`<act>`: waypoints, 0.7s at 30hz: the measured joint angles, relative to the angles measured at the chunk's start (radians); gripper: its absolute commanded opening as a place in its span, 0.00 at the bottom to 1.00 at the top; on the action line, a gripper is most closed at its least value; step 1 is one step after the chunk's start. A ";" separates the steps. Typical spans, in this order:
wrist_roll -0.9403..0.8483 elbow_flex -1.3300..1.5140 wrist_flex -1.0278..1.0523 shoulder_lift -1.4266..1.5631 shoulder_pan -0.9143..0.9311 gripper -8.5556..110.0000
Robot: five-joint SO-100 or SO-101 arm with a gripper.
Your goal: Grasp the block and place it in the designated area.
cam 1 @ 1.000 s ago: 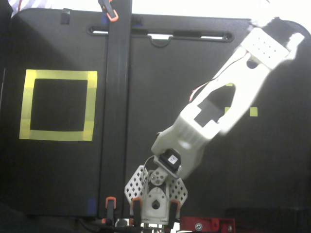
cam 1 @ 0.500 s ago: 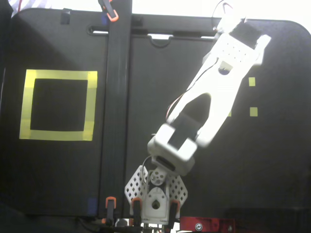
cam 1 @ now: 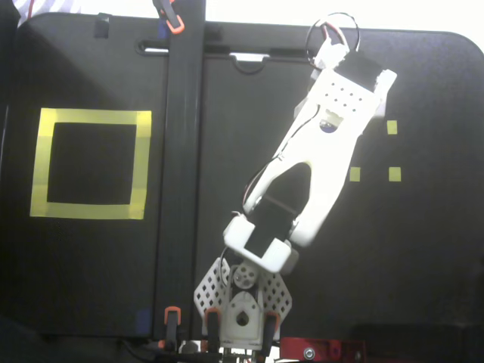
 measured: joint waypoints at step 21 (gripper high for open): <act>0.500 -0.005 -0.057 -0.080 -0.543 0.25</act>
